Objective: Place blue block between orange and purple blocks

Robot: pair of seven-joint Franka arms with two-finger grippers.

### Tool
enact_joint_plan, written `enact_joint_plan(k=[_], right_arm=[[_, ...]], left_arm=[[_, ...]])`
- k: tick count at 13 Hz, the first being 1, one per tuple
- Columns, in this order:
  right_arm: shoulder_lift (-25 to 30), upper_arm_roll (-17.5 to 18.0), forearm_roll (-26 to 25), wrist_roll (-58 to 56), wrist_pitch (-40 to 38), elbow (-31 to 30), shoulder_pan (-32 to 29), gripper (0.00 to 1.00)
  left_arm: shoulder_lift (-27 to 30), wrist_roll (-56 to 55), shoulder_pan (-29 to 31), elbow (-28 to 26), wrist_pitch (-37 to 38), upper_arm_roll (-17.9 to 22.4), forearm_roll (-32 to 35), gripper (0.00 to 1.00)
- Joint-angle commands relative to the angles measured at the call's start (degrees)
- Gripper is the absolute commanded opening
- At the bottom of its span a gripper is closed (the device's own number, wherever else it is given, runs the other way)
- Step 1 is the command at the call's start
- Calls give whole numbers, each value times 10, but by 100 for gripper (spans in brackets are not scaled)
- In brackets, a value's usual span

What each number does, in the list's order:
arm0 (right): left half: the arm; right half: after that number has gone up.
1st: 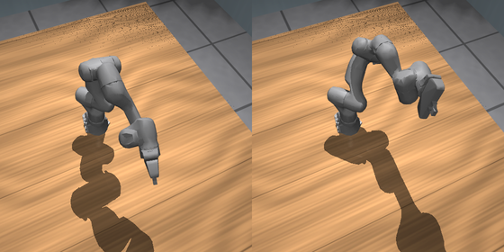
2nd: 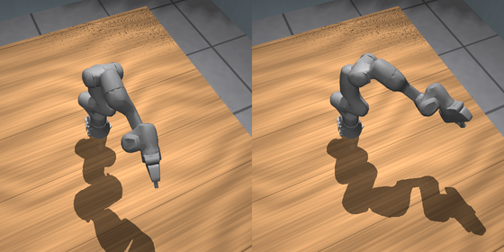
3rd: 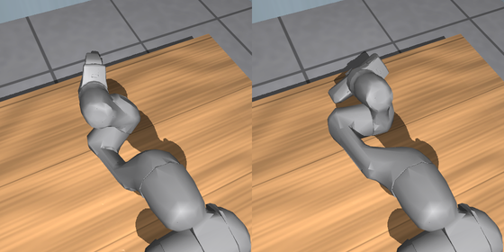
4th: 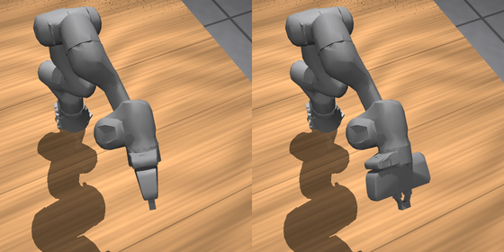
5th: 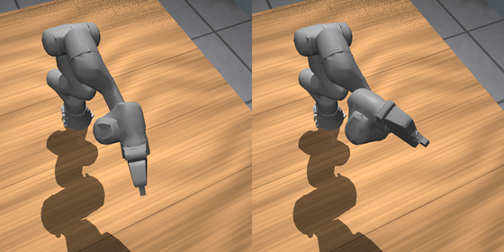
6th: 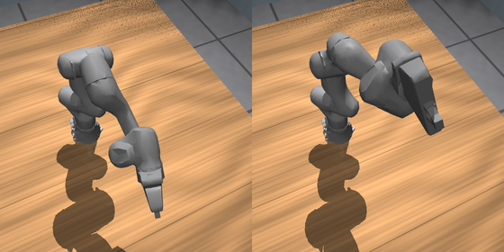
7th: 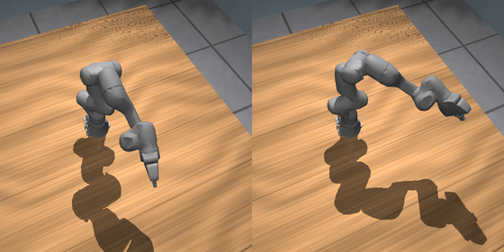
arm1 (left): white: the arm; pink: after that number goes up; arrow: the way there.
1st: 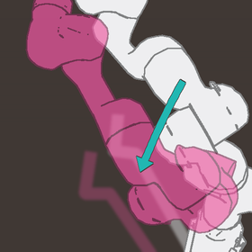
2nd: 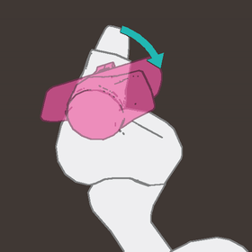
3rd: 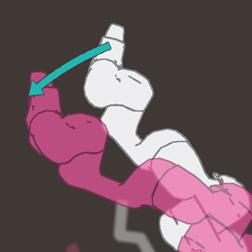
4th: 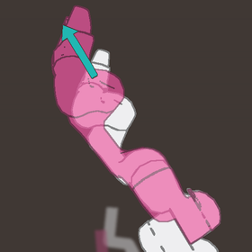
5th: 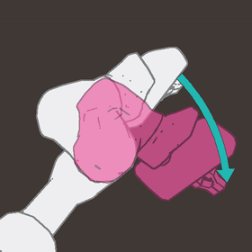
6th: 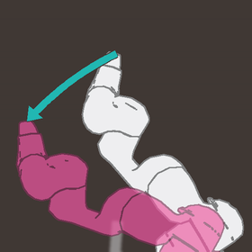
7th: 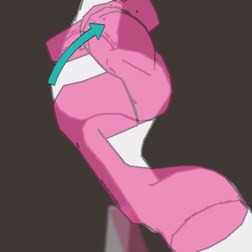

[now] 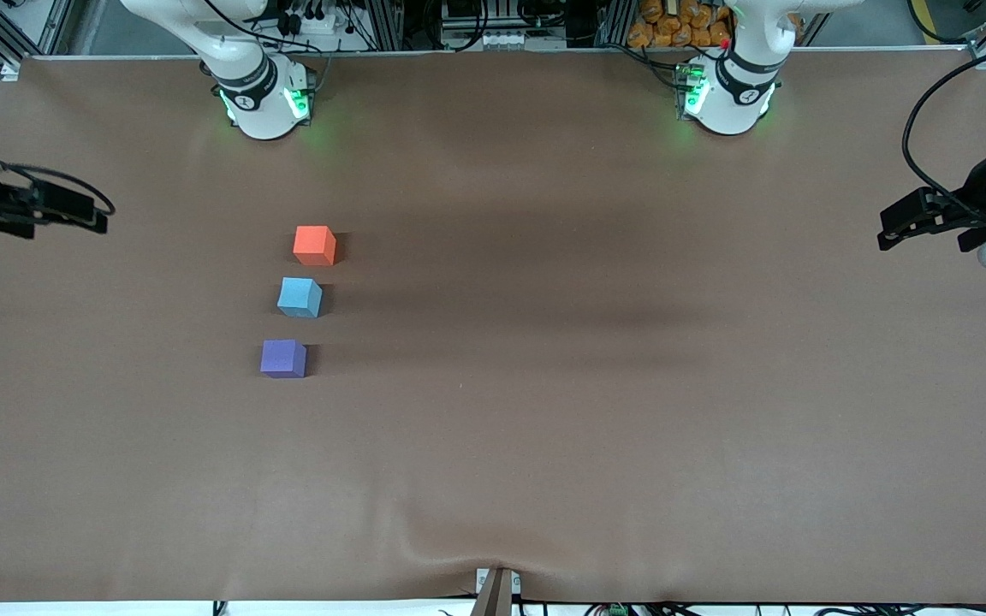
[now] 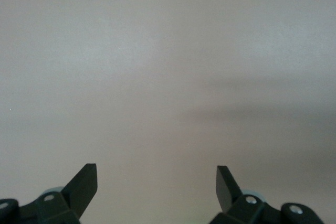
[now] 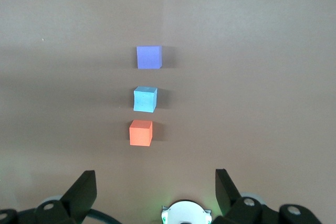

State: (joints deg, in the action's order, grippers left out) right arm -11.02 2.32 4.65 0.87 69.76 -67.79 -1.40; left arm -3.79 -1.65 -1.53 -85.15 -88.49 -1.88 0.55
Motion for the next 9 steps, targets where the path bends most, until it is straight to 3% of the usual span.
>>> enact_joint_plan(k=[1,4,9], right_arm=[[91,3,-26,4,46,-106,-7,100],[129,1,-25,44,62,-157,-4,100],[131,0,-18,66,61,-161,-5,100]], left_arm=[[3,-2,0,-1,4,-1,-7,100],[-6,-1,0,-1,3,-1,-6,100],[-5,0,0,-1,3,-1,-7,100]])
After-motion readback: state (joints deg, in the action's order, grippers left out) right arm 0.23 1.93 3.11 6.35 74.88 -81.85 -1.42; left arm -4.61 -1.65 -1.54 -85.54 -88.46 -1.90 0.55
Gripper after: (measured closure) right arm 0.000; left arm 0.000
